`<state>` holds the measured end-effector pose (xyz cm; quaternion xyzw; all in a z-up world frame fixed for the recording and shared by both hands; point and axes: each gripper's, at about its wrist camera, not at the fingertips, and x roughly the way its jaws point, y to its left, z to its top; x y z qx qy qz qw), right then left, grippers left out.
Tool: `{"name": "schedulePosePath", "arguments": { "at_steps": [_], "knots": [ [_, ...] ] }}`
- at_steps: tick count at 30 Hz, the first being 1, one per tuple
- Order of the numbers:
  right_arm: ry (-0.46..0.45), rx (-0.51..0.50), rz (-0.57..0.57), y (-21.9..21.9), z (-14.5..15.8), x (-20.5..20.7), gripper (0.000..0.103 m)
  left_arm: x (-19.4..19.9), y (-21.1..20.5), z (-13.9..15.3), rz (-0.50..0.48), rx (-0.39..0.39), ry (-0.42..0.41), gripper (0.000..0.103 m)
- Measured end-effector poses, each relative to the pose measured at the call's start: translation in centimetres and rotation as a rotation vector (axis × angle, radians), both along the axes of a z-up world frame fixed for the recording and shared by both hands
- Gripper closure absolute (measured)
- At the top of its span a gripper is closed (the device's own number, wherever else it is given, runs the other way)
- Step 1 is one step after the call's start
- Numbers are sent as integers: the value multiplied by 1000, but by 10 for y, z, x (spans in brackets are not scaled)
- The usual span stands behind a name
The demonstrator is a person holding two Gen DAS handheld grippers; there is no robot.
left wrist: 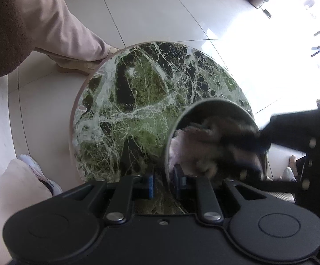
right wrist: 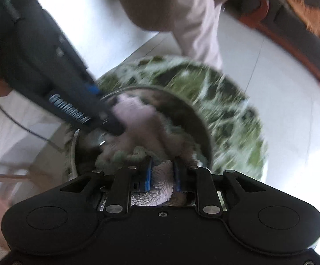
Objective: Clean bowl
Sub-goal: 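Scrub bowl inner wall with towel, right gripper, while left gripper holds rim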
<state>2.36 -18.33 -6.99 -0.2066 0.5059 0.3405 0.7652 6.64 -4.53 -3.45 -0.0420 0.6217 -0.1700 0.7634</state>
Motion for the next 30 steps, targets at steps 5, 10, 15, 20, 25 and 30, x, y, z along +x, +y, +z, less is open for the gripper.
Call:
{"name": "schedulePosePath", "arguments": {
  "at_steps": [5, 10, 15, 20, 25, 30],
  "knots": [
    [-85, -11, 60, 18, 3, -1, 83, -2, 0, -1, -4, 9, 1, 87],
    [-101, -41, 20, 5, 8, 1, 88, -3, 1, 0, 5, 2, 0, 87],
    [-34, -25, 34, 12, -4, -13, 85, -3, 1, -1, 6, -3, 5, 87],
    [-101, -17, 65, 24, 2, -8, 86, -4, 1, -2, 3, 10, 2, 86],
    [-108, -44, 18, 6, 9, -6, 87, -4, -1, -2, 8, 2, -7, 86],
    [-78, -31, 27, 11, 4, -19, 82, -2, -2, -2, 6, 0, -2, 86]
  ]
}}
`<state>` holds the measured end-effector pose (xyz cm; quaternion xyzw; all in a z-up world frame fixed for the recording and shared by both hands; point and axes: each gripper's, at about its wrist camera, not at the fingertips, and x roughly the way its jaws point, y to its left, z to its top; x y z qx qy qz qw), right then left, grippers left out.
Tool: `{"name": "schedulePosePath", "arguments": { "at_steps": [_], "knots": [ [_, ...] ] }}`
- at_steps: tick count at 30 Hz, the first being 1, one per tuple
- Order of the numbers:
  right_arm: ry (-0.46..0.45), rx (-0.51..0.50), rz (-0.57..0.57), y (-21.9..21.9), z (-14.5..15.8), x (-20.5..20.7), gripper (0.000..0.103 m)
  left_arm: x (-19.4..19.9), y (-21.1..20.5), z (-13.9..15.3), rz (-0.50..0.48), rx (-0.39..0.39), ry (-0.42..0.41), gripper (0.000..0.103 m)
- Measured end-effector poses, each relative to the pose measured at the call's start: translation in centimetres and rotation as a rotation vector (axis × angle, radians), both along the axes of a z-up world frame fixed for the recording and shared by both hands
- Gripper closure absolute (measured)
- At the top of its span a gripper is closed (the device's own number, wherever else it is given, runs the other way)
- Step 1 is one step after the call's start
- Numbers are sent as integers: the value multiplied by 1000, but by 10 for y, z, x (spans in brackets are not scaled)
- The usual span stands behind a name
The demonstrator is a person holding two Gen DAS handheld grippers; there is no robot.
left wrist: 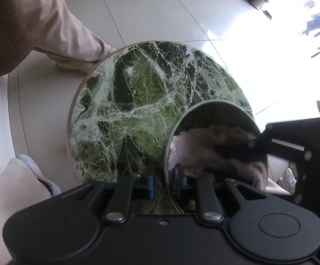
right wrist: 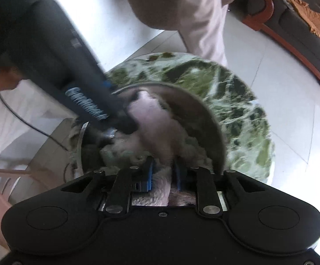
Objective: Clean bowl
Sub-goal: 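Scrub bowl inner wall with towel, right gripper, while left gripper holds rim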
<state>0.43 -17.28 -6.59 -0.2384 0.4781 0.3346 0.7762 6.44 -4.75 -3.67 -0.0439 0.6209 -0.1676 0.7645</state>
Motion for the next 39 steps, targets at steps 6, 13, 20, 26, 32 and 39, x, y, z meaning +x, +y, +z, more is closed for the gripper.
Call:
{"name": "schedulePosePath", "arguments": {
  "at_steps": [6, 13, 20, 26, 32, 39],
  "knots": [
    [-26, 32, -3, 5, 1, 13, 84, 0, 2, 1, -4, 11, -2, 85],
    [12, -34, 25, 0, -2, 4, 80, 1, 2, 0, 6, -2, 3, 85],
    [-31, 15, 21, 14, -3, 14, 81, -2, 2, 2, -10, 33, -16, 85],
    [-7, 10, 3, 2, -5, 4, 78, 1, 5, 0, 12, 12, -12, 84],
    [-34, 96, -85, -18, 22, 0, 53, 0, 4, 1, -8, 14, -19, 84],
    [40, 69, -74, -7, 9, 8, 44, -3, 7, 5, -7, 19, -28, 84]
  ]
}}
